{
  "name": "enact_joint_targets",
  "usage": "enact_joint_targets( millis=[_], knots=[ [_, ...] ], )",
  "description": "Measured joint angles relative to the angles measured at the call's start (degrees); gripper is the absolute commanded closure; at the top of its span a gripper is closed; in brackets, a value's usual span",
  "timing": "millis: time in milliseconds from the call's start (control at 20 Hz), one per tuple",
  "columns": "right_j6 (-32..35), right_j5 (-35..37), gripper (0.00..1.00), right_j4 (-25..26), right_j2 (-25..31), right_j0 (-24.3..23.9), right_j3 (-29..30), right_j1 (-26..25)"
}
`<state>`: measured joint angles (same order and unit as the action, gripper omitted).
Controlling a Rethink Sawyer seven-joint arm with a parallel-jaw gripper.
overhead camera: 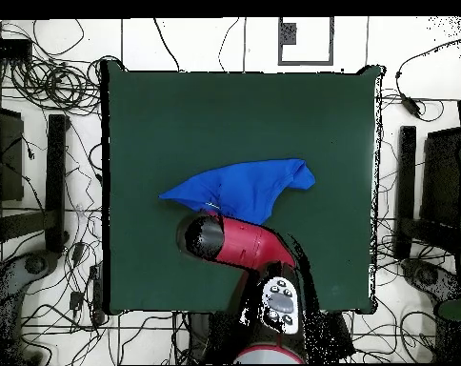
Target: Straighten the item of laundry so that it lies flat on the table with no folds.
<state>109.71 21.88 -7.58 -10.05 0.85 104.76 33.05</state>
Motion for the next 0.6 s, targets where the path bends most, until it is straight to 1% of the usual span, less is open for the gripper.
enact_joint_targets(
  millis=[600],
  knots=[
    [0.0,3.4,1.0,0.0,0.0,0.1,-2.2,0.3]
  ],
)
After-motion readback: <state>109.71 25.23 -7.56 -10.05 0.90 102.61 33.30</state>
